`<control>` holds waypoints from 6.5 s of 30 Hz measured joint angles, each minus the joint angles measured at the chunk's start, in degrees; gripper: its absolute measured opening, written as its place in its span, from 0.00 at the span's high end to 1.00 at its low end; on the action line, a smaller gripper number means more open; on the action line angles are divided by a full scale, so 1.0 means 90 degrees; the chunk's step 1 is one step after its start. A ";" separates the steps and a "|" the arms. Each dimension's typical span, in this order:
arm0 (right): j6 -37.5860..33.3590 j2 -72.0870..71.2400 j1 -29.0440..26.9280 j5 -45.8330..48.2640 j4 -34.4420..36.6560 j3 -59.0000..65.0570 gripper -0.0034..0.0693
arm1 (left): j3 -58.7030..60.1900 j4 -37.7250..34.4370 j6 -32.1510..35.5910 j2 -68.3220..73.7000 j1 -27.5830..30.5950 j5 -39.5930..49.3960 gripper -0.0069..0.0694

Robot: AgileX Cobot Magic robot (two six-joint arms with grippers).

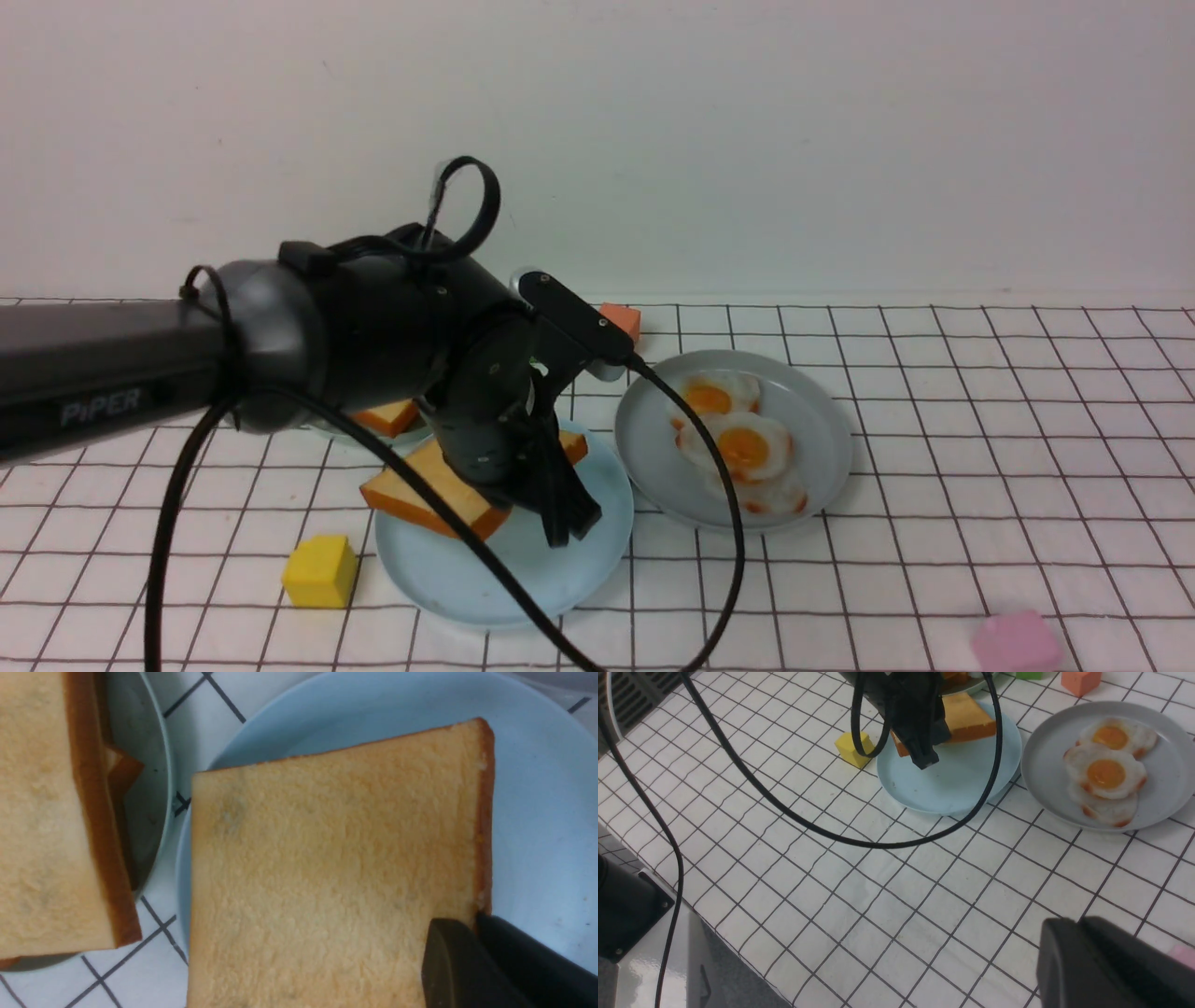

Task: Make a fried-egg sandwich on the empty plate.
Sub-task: Use the left arm to put a slice of bread into the empty plate in the middle, then use the right arm to grab a fried egg, then use the right arm to place the fried egg on the slice of bread in the middle, then use the left arm to grab a slice of bread

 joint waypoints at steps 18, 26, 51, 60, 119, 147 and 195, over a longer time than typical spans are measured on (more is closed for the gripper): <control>0.0205 0.0147 0.0000 -0.0100 0.0000 -0.0002 0.85 | 0.0005 -0.0904 -0.0071 -0.0515 0.0000 0.0191 0.50; 0.0206 0.2034 0.0000 -0.1351 -0.0019 -0.0014 0.84 | 0.0173 -0.1699 -0.0122 -0.3299 0.0000 0.0190 0.90; 0.1134 0.8915 -0.0305 -0.2009 0.0061 -0.3640 0.52 | 0.4328 -0.2286 0.0127 -0.8972 0.0000 -0.1758 0.93; 0.1135 0.9335 -0.0315 -0.2049 0.0598 -0.3728 0.52 | 0.4328 -0.2299 0.0127 -0.8972 0.0000 -0.1802 0.93; 0.0501 0.8155 -0.0347 -0.1095 0.1792 -0.3753 0.84 | 0.4328 -0.2444 0.0127 -0.8972 0.0000 -0.1578 0.93; -0.0167 0.9799 0.1376 -0.1938 0.3703 -0.3753 0.52 | 0.4334 -0.2155 0.0127 -0.8972 0.0000 -0.1050 0.93; 0.1466 0.1711 0.0827 -0.0967 -0.1543 -0.0451 0.94 | -0.1223 -0.0093 0.0171 0.0797 0.1926 -0.0492 0.25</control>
